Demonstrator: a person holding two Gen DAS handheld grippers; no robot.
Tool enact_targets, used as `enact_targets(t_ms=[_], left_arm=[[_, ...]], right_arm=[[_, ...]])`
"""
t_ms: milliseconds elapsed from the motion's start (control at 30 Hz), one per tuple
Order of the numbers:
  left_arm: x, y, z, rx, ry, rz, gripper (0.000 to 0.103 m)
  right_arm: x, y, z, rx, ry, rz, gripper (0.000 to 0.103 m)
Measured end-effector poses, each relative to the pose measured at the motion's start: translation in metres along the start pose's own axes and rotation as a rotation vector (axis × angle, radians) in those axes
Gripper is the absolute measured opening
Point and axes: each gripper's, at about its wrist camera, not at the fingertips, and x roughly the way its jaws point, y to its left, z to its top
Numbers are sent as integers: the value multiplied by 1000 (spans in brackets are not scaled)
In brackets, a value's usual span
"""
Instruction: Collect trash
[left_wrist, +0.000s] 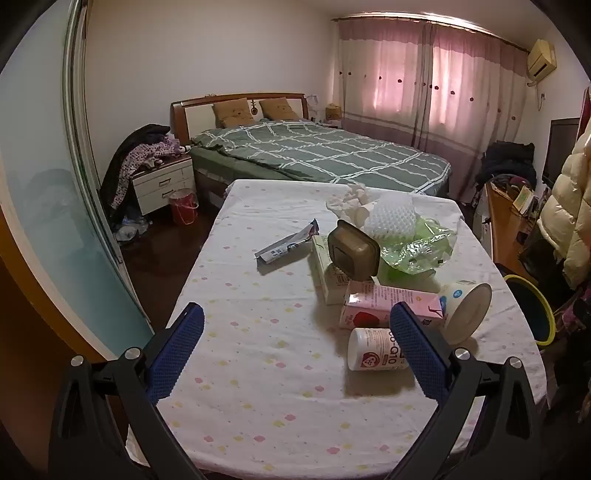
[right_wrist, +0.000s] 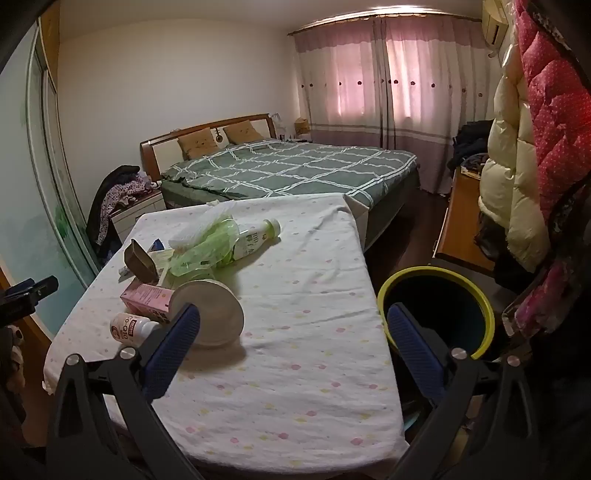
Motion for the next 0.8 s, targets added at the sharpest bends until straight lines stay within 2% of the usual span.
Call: enact_targets(t_ms=[800], left_arm=[[-3,-4,5,14,-16,-18,99]], right_arm=[[9,-6,0,28,0,11,97]])
